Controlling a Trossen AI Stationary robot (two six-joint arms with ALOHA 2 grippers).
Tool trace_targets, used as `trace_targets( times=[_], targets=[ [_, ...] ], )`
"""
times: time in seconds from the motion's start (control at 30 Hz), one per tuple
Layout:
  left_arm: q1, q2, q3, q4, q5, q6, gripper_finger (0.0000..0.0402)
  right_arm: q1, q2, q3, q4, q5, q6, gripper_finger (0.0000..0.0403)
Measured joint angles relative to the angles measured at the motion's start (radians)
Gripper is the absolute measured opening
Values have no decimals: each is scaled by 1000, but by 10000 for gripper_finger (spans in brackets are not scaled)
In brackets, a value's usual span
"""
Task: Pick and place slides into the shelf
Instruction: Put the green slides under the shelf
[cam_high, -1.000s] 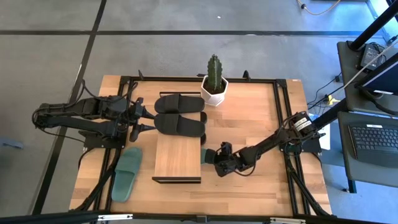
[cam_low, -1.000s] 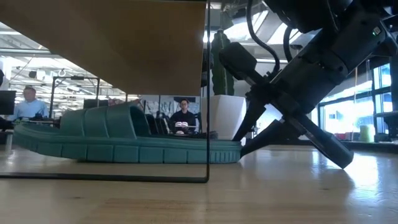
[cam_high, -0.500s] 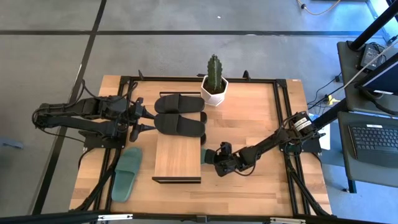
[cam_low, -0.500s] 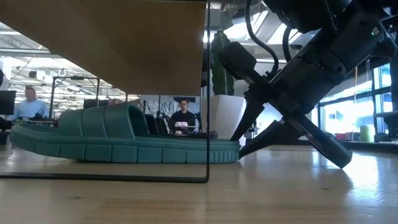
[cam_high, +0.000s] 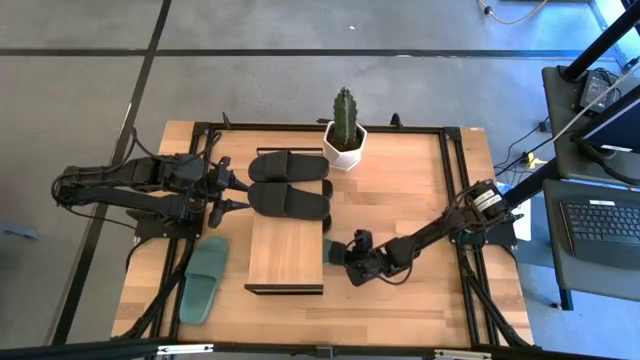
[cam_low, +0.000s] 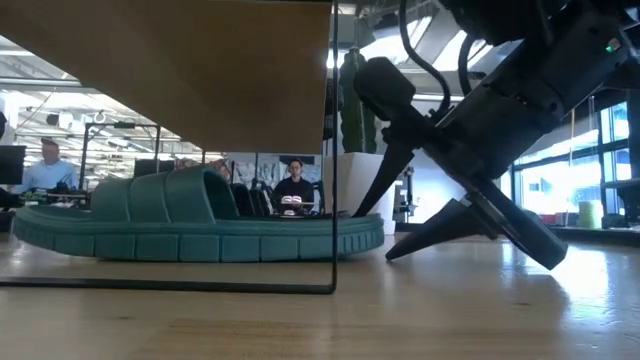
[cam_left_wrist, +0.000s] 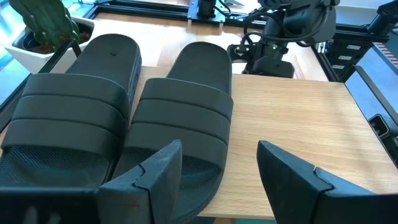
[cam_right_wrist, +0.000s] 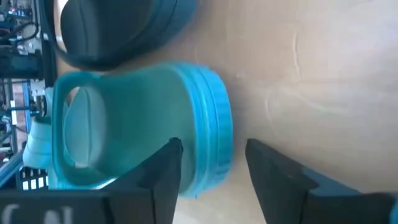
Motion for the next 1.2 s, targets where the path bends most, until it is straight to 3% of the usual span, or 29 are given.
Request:
trace_targets(
  times=[0.27, 0.47, 0.67, 0.97, 1.2],
  targets=[
    [0, 0, 0, 0, 0, 0, 199, 39, -12, -2, -14, 56, 13, 187],
    [0, 0, 0, 0, 0, -2, 199, 65, -120, -2, -120, 172, -111, 187],
    [0, 0, 0, 1, 0, -23, 199, 81, -215, -2, -184, 192, -583, 187],
    [0, 0, 0, 4, 0, -25, 199, 106, -216, -2, -50, 153, -1218, 187],
    [0, 0, 0, 4, 0, -25, 199, 132, -212, -61, 59, 113, -1434, 187]
  ],
)
